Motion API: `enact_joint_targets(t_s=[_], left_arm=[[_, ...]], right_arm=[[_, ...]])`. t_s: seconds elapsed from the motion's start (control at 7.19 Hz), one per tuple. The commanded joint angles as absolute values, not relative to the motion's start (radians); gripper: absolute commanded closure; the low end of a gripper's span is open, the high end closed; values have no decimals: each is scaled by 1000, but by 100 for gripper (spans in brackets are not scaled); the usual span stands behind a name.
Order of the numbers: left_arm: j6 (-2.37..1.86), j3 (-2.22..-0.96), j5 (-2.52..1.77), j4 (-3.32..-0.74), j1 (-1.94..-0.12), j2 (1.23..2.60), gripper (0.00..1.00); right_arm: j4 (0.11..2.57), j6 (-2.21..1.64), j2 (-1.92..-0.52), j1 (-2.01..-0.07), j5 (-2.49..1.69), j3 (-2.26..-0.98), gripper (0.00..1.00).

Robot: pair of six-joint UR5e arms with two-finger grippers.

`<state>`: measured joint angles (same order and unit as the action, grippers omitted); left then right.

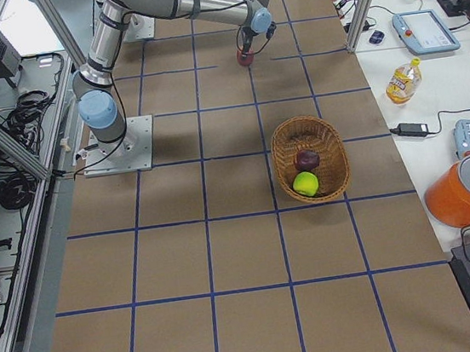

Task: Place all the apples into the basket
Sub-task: 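Carry the red apple with the right gripper toward the basket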

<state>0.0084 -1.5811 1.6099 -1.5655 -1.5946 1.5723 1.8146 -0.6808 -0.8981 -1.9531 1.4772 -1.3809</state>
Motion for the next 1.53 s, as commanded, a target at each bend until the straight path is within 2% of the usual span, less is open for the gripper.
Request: enact_joint_targets(t_s=[0.0,0.56,0.97,1.39], left_arm=[[18,-1578,1615,-1553,-1592,1572,0],[20,-1578,1615,-1551,-1589,1571,0],[20,-1578,1615,-1551,-1588,1571,0],[20,-1578,1615,-1551,-1589,1569,0]], right_arm=[[1815,-713,-896,-1951,1474,-1378,100],[1798,-695,-1015,-1820,1496,-1355,100],[1735,-354,-1101,-1541,1558,-1356,100],[1765,3,-1106,-1393,1675,-1358,100]])
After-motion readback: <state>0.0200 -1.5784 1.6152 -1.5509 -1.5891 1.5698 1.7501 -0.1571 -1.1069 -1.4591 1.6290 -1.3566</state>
